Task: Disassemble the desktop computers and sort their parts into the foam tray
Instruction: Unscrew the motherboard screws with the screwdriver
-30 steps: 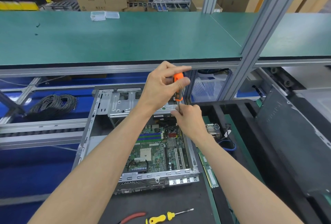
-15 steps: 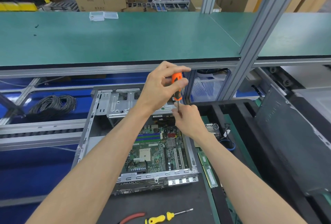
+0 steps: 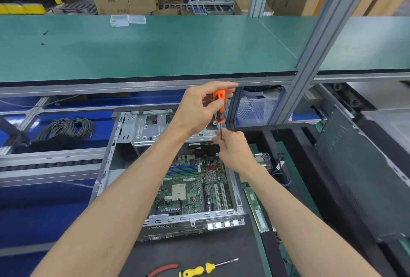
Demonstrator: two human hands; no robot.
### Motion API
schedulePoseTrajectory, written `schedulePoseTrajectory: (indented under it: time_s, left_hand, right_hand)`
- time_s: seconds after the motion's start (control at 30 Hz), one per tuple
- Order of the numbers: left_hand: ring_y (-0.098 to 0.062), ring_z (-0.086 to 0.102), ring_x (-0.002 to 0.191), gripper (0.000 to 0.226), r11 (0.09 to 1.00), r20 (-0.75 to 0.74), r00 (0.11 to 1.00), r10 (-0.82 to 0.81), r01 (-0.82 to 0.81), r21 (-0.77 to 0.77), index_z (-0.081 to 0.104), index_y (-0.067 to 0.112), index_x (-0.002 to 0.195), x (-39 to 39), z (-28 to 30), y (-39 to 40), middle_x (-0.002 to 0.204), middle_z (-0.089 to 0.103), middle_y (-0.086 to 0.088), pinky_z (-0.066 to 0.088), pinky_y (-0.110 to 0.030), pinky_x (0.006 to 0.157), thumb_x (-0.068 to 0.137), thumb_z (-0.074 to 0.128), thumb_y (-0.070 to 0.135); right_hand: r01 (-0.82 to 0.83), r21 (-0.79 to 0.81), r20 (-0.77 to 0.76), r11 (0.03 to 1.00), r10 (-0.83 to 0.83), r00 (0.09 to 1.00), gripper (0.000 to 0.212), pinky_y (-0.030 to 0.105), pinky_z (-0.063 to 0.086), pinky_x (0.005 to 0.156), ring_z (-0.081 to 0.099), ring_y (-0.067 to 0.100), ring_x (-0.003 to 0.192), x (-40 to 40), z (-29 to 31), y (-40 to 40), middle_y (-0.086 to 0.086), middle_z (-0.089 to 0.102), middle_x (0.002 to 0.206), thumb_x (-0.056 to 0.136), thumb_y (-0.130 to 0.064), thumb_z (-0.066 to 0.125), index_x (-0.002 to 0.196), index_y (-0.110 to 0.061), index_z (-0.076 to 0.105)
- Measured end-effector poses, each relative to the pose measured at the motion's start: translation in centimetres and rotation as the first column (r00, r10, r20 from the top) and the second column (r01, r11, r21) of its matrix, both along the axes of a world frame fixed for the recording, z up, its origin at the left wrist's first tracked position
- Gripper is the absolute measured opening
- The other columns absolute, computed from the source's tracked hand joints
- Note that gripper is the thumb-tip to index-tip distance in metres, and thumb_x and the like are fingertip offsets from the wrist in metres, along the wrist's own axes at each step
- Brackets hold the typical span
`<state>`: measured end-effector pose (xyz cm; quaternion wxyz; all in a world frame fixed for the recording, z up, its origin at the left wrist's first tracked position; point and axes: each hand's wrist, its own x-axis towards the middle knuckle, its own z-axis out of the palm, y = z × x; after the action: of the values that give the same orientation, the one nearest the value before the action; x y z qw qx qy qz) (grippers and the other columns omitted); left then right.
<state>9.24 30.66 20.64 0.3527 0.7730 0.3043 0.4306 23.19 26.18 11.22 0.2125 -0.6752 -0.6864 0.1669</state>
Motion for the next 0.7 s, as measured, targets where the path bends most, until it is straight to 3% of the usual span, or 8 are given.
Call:
schedulePoseTrajectory:
  time_s: [0.07, 0.13, 0.23, 0.3, 0.4, 0.47, 0.57, 0.7]
  left_hand:
    - [-0.01, 0.069, 0.091, 0.038, 1.0, 0.017, 1.0, 0.026, -0.025, -0.014, 0.072, 0.025, 0.12, 0.23, -0.01, 0.14, 0.104, 0.068, 0.002, 0.056, -0.022, 0.081, 0.089, 0.068, 0.005]
    - [-0.007, 0.06, 0.071, 0.037, 0.998, 0.039, 0.997, 0.061, -0.06, -0.03, 0.075, 0.031, 0.113, 0.59, 0.03, 0.22, 0.092, 0.055, 0.0, 0.05, -0.014, 0.069, 0.081, 0.082, 0.014]
    - [-0.005, 0.05, 0.066, 0.045, 0.994, 0.037, 0.993, 0.108, -0.107, -0.027, 0.076, 0.033, 0.113, 0.72, 0.18, 0.4, 0.089, 0.045, 0.0, 0.044, -0.015, 0.064, 0.071, 0.089, 0.026]
    - [-0.01, 0.057, 0.08, 0.042, 0.997, 0.008, 0.997, 0.077, -0.077, 0.003, 0.072, 0.03, 0.122, 0.57, 0.27, 0.11, 0.098, 0.051, 0.0, 0.051, -0.022, 0.07, 0.081, 0.081, 0.027]
    - [-0.01, 0.066, 0.108, 0.047, 1.0, -0.016, 1.0, 0.001, 0.0, 0.018, 0.06, 0.022, 0.138, 0.22, 0.15, -0.3, 0.119, 0.065, 0.001, 0.056, -0.028, 0.09, 0.093, 0.058, 0.01]
    - [-0.009, 0.069, 0.107, 0.05, 0.999, -0.031, 0.999, 0.041, -0.041, -0.011, 0.059, 0.024, 0.138, 0.26, 0.01, -0.33, 0.116, 0.071, 0.003, 0.056, -0.035, 0.096, 0.092, 0.061, 0.007]
    - [-0.01, 0.07, 0.099, 0.053, 0.991, -0.057, 0.99, 0.131, -0.132, -0.005, 0.062, 0.03, 0.133, 0.34, -0.2, -0.03, 0.104, 0.073, 0.006, 0.054, -0.04, 0.097, 0.084, 0.078, 0.02]
    - [-0.003, 0.07, 0.1, 0.06, 0.985, -0.002, 0.988, 0.155, -0.155, -0.073, 0.062, 0.03, 0.132, -0.04, -0.29, -0.02, 0.108, 0.074, 0.01, 0.057, -0.033, 0.093, 0.076, 0.083, 0.032]
  right_hand:
    - [0.005, 0.016, -0.039, 1.0, -0.004, 0.999, 0.031, 0.045, 0.051, 0.093, 0.057, 0.032, 0.11, 0.08, 0.16, -0.08, 0.003, 0.073, 0.111, 0.095, -0.004, 0.053, 0.124, -0.006, 0.061]
    - [0.034, 0.083, -0.062, 0.996, -0.029, 0.998, 0.017, 0.043, 0.052, 0.081, 0.061, 0.032, 0.09, 0.06, 0.18, -0.2, 0.006, 0.073, 0.086, 0.096, -0.016, 0.057, 0.107, -0.007, 0.066]
    - [0.075, 0.141, -0.065, 0.987, -0.066, 0.996, 0.021, 0.039, 0.047, 0.067, 0.058, 0.031, 0.072, 0.03, 0.11, -0.29, 0.009, 0.064, 0.068, 0.094, -0.026, 0.065, 0.087, -0.006, 0.063]
    - [0.08, 0.14, -0.065, 0.987, -0.072, 0.995, 0.019, 0.038, 0.045, 0.065, 0.057, 0.032, 0.076, -0.08, -0.05, -0.3, 0.01, 0.065, 0.07, 0.096, -0.023, 0.064, 0.089, -0.006, 0.064]
    - [0.061, 0.113, -0.034, 0.992, -0.058, 0.998, 0.014, 0.04, 0.046, 0.071, 0.056, 0.036, 0.09, -0.18, -0.25, -0.2, 0.014, 0.068, 0.085, 0.1, -0.015, 0.056, 0.103, -0.005, 0.064]
    - [0.05, 0.086, -0.011, 0.995, -0.049, 0.999, 0.017, 0.042, 0.048, 0.077, 0.056, 0.038, 0.097, -0.11, -0.22, -0.15, 0.017, 0.07, 0.096, 0.101, -0.014, 0.053, 0.11, -0.004, 0.063]
    - [0.051, 0.062, 0.006, 0.997, -0.051, 0.999, 0.018, 0.041, 0.046, 0.08, 0.056, 0.039, 0.103, -0.01, -0.11, -0.16, 0.015, 0.07, 0.107, 0.101, -0.014, 0.052, 0.112, -0.005, 0.063]
    - [0.05, 0.058, 0.002, 0.997, -0.051, 0.999, 0.016, 0.041, 0.046, 0.079, 0.056, 0.038, 0.103, -0.18, 0.28, -0.2, 0.016, 0.071, 0.102, 0.1, -0.012, 0.053, 0.111, -0.005, 0.063]
